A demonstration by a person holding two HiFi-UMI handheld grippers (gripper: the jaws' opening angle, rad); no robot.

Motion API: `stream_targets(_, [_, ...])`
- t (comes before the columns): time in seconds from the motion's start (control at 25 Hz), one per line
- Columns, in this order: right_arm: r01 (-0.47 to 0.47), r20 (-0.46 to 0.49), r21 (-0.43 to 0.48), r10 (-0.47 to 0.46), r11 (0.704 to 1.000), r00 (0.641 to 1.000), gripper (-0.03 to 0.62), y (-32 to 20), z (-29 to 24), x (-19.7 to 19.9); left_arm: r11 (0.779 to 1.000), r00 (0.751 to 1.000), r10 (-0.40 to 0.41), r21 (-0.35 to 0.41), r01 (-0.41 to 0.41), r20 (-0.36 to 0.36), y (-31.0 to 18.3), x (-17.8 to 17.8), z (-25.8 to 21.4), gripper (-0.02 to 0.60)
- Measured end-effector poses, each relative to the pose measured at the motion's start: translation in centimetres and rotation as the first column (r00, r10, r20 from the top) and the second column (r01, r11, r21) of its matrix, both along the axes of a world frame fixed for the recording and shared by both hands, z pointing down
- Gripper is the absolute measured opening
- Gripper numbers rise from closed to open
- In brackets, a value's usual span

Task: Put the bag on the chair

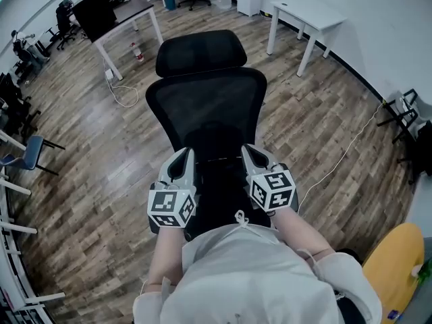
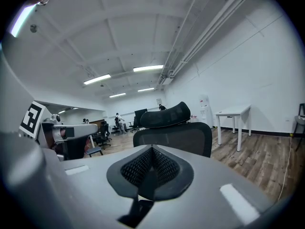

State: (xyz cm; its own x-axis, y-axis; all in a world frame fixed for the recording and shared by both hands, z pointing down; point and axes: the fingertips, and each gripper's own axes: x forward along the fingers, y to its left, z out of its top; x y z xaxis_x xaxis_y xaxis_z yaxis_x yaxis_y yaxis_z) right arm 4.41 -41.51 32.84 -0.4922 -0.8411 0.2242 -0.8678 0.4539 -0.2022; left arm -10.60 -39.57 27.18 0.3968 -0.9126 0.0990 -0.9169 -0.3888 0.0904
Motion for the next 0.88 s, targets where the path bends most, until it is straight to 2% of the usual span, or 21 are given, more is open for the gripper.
stream_targets(0.88, [0.033, -0.011, -0.098, -0.034, 0.995, 0.999, -0.002, -0.9, 2.9, -0.6, 0.998, 1.000, -0.006, -0.061, 0.007, 0.024, -1.2, 0.5, 2.6, 0.006])
